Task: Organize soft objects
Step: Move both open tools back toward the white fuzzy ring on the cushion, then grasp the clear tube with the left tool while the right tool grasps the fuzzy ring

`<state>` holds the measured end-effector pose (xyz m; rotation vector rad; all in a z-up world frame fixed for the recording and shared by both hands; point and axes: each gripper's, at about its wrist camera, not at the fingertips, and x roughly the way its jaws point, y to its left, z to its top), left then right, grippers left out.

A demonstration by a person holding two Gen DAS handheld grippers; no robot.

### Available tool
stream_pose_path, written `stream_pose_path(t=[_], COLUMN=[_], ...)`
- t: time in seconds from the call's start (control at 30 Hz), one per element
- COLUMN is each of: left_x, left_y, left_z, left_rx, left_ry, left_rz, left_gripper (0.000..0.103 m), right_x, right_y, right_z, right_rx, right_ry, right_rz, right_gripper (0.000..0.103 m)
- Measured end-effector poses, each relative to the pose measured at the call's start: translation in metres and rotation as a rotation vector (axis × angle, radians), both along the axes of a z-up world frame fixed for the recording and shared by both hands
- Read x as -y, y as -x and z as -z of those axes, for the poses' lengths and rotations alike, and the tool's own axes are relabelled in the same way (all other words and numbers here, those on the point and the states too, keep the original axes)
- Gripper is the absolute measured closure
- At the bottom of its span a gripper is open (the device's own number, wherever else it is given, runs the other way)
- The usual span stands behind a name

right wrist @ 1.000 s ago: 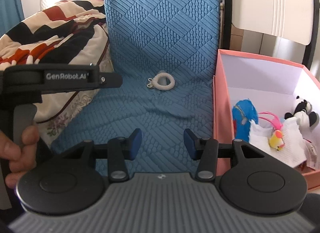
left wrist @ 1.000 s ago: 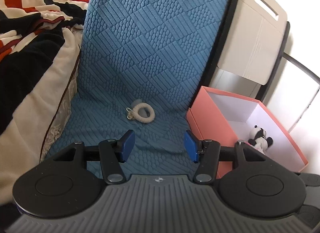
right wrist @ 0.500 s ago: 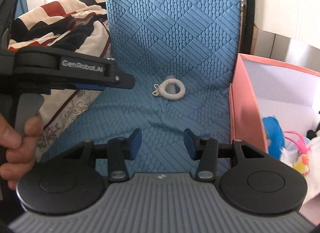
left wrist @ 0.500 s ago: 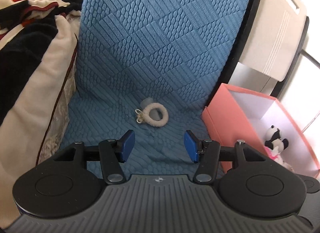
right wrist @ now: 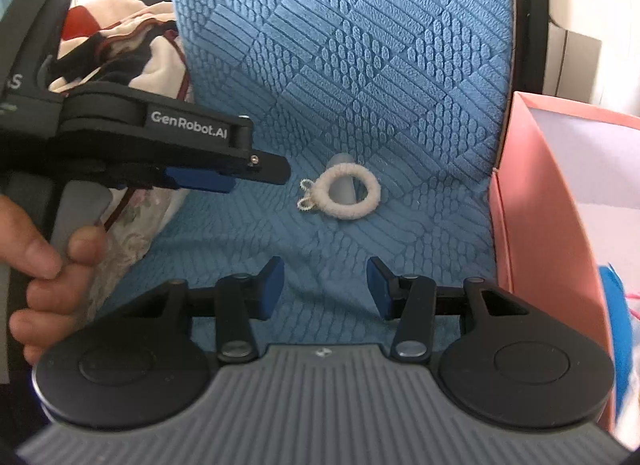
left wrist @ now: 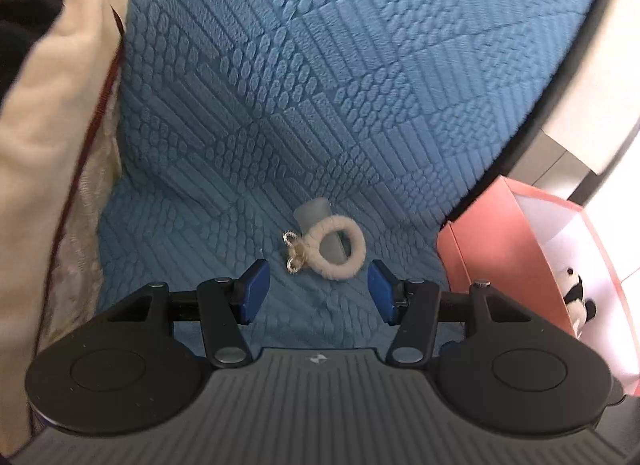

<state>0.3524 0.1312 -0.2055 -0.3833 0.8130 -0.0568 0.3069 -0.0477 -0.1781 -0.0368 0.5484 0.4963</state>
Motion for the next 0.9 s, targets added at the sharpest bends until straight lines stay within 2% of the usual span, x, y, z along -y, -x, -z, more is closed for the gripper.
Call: stream_pose_path(t=[0.1, 0.27, 0.4, 0.5, 0.63, 0.77, 0.9], left_x=[-0.009, -0.025, -0.038, -0.046, -0.05, -0.049, -0.045], left_y=[-0.021, -0.05, -0.072, -0.083, -0.092, -0.1, -0.108], left_z=[0.01, 0.029, 0.044, 0.053, 0.061, 0.066, 0.068], left_rx=[-0.029, -0.065, -0.095, -0.121, -0.147, -0.155, -0.165], left_ry=[0.036, 0.162, 0.256, 0.31, 0.341, 0.324, 0.331], left_rz=[-0.009, -0.042, -0.079, -0.112, -0.126, -0.117, -0.092], left_gripper=[0.043, 0.045, 0.055, 0.058, 0.058, 0.058, 0.058], right_x=[-0.005, -0.017, -0.027, -0.036, -0.046, -0.058, -0.06], right_y=[-0.018, -0.048, -0.071, -0.084, -0.094, -0.099, -0.104], right_z=[-0.002, -0.005, -0.002, 0.002, 0.003, 0.009, 0.016], right_rx=[-0.007, -0.002, -0.016, -0.019, -0.016, 0.004, -0.037], right_ry=[-0.005, 0.021, 0.047, 0.072, 0.096, 0.174, 0.201], right_rz=[-0.002, -0.023, -0.056, -0.089, -0.124, -0.132, -0.121], right_gripper=[0.055, 0.059, 0.065, 0.067, 0.068, 0.068, 0.076])
